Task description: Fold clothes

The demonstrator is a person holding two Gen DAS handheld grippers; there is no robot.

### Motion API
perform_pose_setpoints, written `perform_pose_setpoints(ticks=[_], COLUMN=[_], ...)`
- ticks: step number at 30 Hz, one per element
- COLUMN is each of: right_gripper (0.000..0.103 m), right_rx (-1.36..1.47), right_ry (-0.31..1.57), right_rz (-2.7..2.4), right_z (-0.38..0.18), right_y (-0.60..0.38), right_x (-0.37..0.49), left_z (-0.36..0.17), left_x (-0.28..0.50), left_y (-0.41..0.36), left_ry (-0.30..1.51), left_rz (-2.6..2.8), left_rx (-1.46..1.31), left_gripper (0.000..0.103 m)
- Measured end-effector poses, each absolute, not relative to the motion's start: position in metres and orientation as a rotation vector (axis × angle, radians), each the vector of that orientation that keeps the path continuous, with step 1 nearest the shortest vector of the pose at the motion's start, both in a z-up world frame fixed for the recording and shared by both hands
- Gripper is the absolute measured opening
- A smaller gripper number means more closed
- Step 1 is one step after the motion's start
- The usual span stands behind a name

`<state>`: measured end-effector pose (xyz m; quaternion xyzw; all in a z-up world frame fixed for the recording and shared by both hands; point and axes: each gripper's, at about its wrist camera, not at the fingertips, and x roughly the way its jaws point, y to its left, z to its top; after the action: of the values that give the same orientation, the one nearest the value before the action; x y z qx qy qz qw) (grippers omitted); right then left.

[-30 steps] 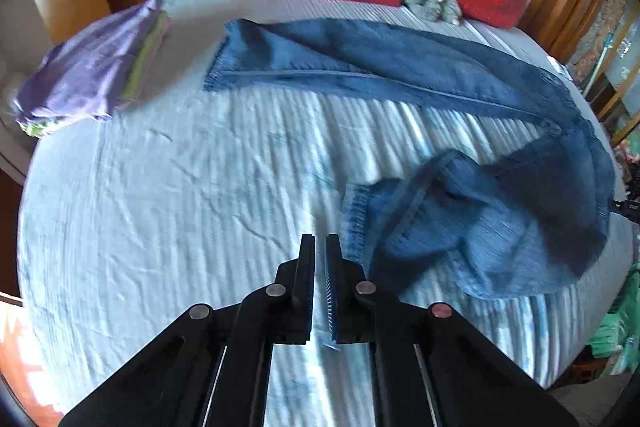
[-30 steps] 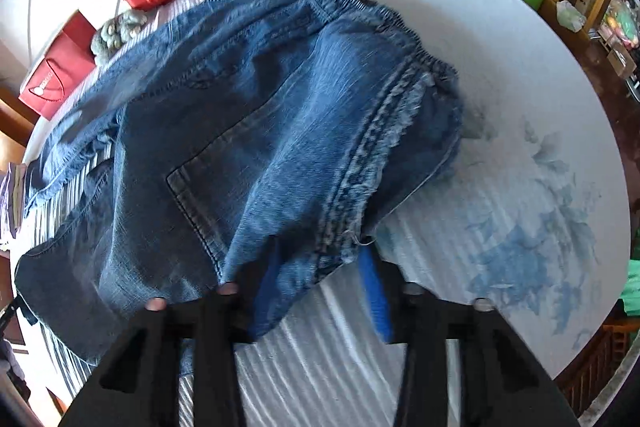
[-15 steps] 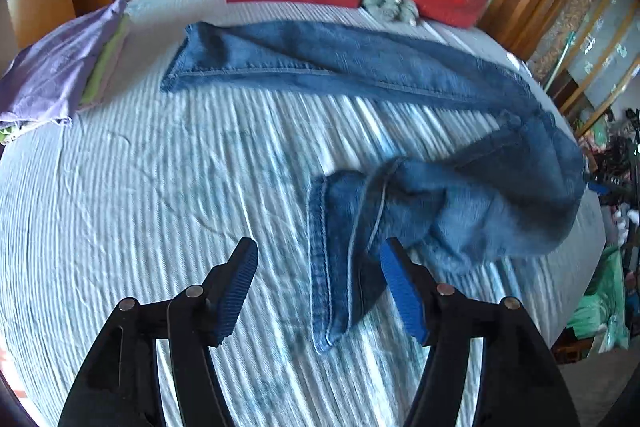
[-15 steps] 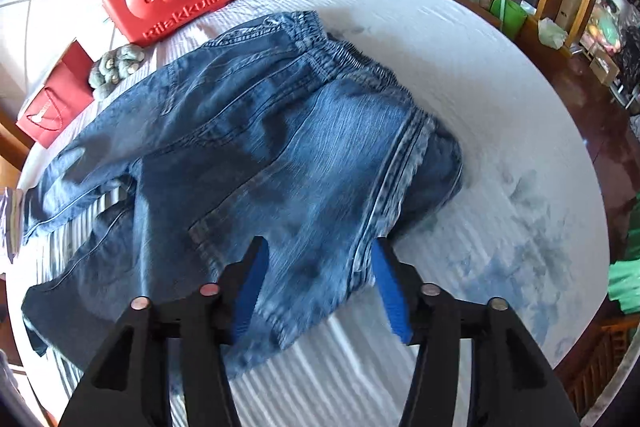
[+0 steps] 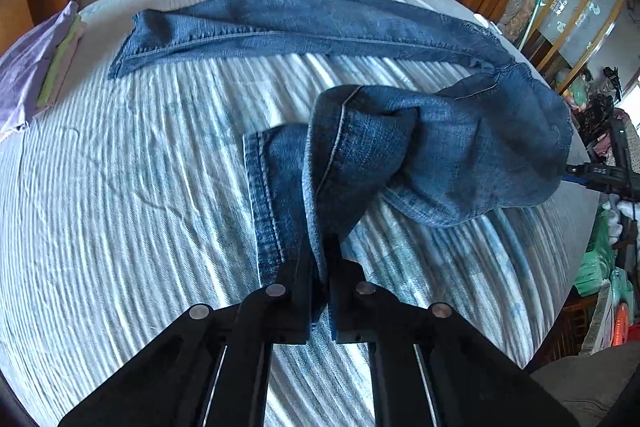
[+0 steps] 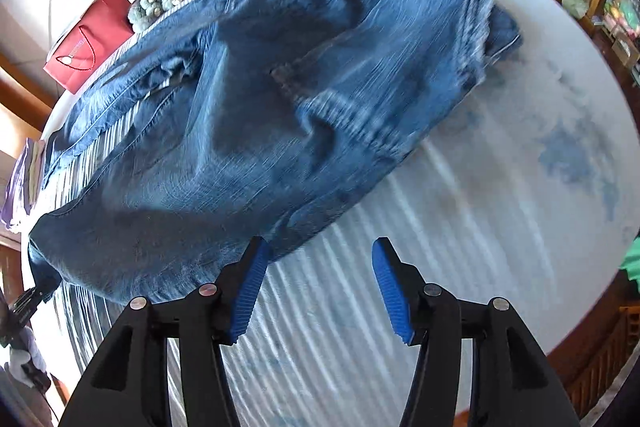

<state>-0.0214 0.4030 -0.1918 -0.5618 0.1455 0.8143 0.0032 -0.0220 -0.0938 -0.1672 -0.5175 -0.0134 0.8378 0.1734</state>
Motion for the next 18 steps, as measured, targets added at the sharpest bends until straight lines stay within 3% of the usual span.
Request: perform_pose_setpoints(ticks=[1,2,7,11,12,14,18], right_gripper=[0.02,0.006,0.005,0.006,0.007,0.01,0.02], right_rx=[-1.767,-1.772,-1.579,-1.433,-1.419,-1.443,-1.521], right_ry=[0.483,0.51,0.487,0.523,0.525,0.508,0.463], right_rz=[2.561,2.568,2.768,2.831,2.817,2.788,2.73], right_z=[-0.195,-0.198,-0.144,-0.106,-0.105,-0.109,-0.12], right_y=[0.4,0.396,0.388,0.403,0.404,0.406,0.409], right_x=[-0.023,-0.024,-0.016,-0.031,-0.04,-0.04,-0.03], left_z=[-0.156,-0.145,-0.068,-0.057,-0.068,-0.091,-0.14], left_x=[-0.02,-0.017,-0.031,-0.117,-0.138,-0.162,-0.164], left_y=[-0.098,-0.102,-0.142,-0.139,-0.138,-0.138,-0.145], left_ry=[-0.042,-0.046,-0.111,-0.039,-0.025,-0.033,-0.129], left_rz=[2.378,2.379,2.441,2.537,2.548,2.542,2.486], left_rx=[-1.441,-1.414,-1.271,-1.272,-1.335,-1.432,-1.561], left_gripper=[0.004,0.004,0.004,0.009,0.015,0.047,0.055])
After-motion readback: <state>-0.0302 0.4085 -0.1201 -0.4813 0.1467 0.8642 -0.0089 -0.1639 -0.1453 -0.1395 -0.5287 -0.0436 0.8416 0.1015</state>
